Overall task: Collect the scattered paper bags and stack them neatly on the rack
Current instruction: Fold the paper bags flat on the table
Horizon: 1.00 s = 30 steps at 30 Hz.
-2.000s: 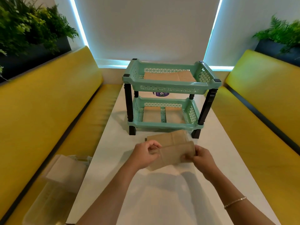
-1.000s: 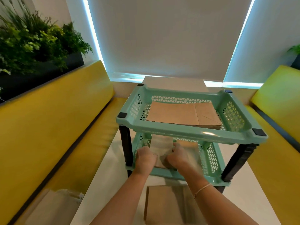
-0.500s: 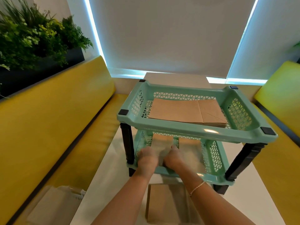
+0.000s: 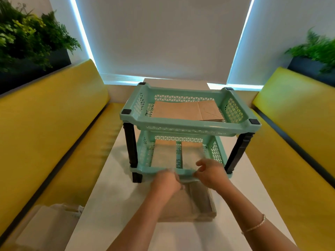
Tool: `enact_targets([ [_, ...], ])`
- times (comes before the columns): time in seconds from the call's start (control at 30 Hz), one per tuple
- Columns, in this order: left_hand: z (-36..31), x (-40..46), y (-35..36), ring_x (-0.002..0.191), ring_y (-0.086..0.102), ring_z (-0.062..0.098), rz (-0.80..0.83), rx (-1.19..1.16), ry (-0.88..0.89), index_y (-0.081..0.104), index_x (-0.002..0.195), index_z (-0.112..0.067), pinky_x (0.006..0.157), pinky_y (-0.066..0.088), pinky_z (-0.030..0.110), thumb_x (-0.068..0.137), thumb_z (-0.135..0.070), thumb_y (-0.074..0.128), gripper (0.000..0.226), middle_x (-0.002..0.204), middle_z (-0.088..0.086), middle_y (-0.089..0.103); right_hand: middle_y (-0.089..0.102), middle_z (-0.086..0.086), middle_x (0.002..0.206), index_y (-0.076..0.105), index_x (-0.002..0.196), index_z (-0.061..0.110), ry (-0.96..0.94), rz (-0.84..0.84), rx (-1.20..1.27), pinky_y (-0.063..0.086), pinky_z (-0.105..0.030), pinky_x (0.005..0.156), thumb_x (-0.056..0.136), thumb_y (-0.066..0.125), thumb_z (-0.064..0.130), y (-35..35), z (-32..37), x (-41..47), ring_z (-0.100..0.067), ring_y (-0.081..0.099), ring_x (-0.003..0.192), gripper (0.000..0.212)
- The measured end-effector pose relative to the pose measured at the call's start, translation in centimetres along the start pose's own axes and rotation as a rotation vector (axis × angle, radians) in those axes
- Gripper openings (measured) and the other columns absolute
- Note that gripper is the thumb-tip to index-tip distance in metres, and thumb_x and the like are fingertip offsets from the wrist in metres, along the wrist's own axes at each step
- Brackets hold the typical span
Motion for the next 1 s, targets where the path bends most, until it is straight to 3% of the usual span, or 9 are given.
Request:
enact_targets([
  [0.13,1.0,-1.5,2.6,0.100,0.061,0.020,0.068,0.111,-0.033,0.058,0.116,-0.013,0.086,0.052,0.032,0.085,-0.017,0.063,0.032,0.112,0.005,0.062,0.065,-0.009,0.113,0.058,0.122,0.009,0.077,-0.139,-0.101,0.048,-0.029,0.086,0.088,0.060,0.022,-0.3,-2.7,-3.8,-0.023,0.061,0.104,0.037],
  [0.23,2.0,-2.5,4.3,0.111,0.058,0.023,0.127,0.213,-0.058,0.055,0.124,-0.009,0.094,0.048,0.031,0.086,-0.024,0.063,0.042,0.123,0.010,0.059,0.065,-0.007,0.104,0.063,0.105,0.011,0.152,-0.093,-0.192,0.051,-0.031,0.078,0.088,0.053,0.024,1.7,-4.1,-5.5,-0.024,0.061,0.097,0.024],
  [0.33,2.3,-3.1,5.0,0.113,0.057,0.025,0.134,0.188,-0.056,0.055,0.125,-0.008,0.094,0.048,0.030,0.086,-0.030,0.064,0.046,0.126,0.011,0.058,0.061,-0.005,0.103,0.064,0.103,0.013,0.173,-0.088,-0.208,0.050,-0.029,0.078,0.088,0.055,0.028,3.6,-4.5,-6.5,-0.022,0.058,0.099,0.023],
  [0.53,2.9,-3.6,5.3,0.117,0.054,0.023,0.094,0.124,-0.017,0.051,0.131,-0.011,0.097,0.044,0.028,0.085,-0.033,0.065,0.053,0.130,0.009,0.055,0.063,-0.004,0.099,0.063,0.105,0.014,0.073,-0.247,-0.307,0.047,-0.028,0.078,0.092,0.050,0.023,4.0,-2.9,-7.9,-0.019,0.055,0.090,0.020],
  [0.63,2.9,-3.9,5.4,0.119,0.051,0.023,0.074,0.115,0.013,0.051,0.132,-0.013,0.097,0.042,0.027,0.086,-0.032,0.063,0.051,0.133,0.007,0.051,0.065,-0.004,0.098,0.057,0.105,0.014,0.030,-0.274,-0.355,0.037,-0.028,0.077,0.093,0.045,0.020,4.2,-2.2,-8.5,-0.019,0.050,0.084,0.018],
  [0.8,2.9,-4.6,5.2,0.117,0.051,0.021,0.051,0.069,0.028,0.055,0.126,-0.017,0.100,0.043,0.028,0.084,-0.031,0.064,0.045,0.129,0.004,0.053,0.064,-0.004,0.101,0.050,0.112,0.015,0.023,-0.288,-0.308,0.037,-0.030,0.084,0.092,0.047,0.022,4.6,-1.7,-9.0,-0.021,0.052,0.090,0.021],
  [1.0,3.2,-4.4,5.1,0.128,0.042,0.023,0.069,0.081,0.004,0.042,0.138,-0.012,0.105,0.035,0.028,0.085,-0.033,0.065,0.061,0.140,0.008,0.042,0.058,-0.012,0.110,0.048,0.118,0.010,0.145,-0.239,-0.099,0.049,-0.034,0.084,0.086,0.053,0.017,4.6,-3.1,-7.9,-0.027,0.052,0.101,0.033],
])
Point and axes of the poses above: each hand's wrist, its own x-axis towards the middle knuckle, its own y-axis out of the palm, z = x × y, the point moved 6 cm from there along x, towards the middle knuckle
